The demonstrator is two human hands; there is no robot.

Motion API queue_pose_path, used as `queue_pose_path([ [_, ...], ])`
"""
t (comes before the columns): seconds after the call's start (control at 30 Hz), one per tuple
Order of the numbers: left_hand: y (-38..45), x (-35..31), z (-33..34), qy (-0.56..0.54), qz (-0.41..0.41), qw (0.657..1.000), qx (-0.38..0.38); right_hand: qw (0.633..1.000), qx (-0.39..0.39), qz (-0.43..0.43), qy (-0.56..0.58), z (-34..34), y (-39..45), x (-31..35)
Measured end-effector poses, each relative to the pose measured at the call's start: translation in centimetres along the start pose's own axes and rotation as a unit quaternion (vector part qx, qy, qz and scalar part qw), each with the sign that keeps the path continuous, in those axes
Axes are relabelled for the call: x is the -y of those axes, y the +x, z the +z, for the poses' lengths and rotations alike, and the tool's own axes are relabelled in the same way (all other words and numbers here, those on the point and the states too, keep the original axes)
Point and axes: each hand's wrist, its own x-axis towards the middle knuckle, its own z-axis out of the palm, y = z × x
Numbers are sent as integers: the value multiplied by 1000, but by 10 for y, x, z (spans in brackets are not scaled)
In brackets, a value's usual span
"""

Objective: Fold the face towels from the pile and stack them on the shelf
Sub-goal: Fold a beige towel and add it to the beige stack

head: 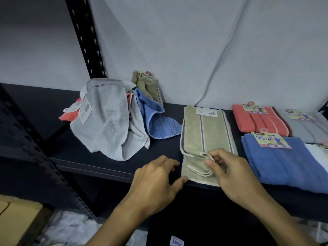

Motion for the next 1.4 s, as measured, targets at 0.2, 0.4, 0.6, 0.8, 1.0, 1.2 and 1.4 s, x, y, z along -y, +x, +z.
queue_pose_path([
  [0.2,0,-9,5,33,16,999,7,997,-46,-39,-41,-3,-3,2],
  [0.4,2,-12,10,80,61,995,-3,993,-75,33,81,-13,4,0],
  [0.6,8,-7,18,147,123,980,-53,972,-139,107,153,-25,17,-7],
  [0.8,9,-10,16,186,175,965,-64,962,-227,145,47,-72,26,-18],
  [1.0,12,-12,18,200,202,958,-50,938,-144,278,-152,-102,33,-48],
  [1.2,12,-13,14,180,217,959,-24,934,-60,340,-87,-104,46,-58],
  [1.4,15,-5,11,191,263,945,18,927,-111,358,28,-102,60,-57],
])
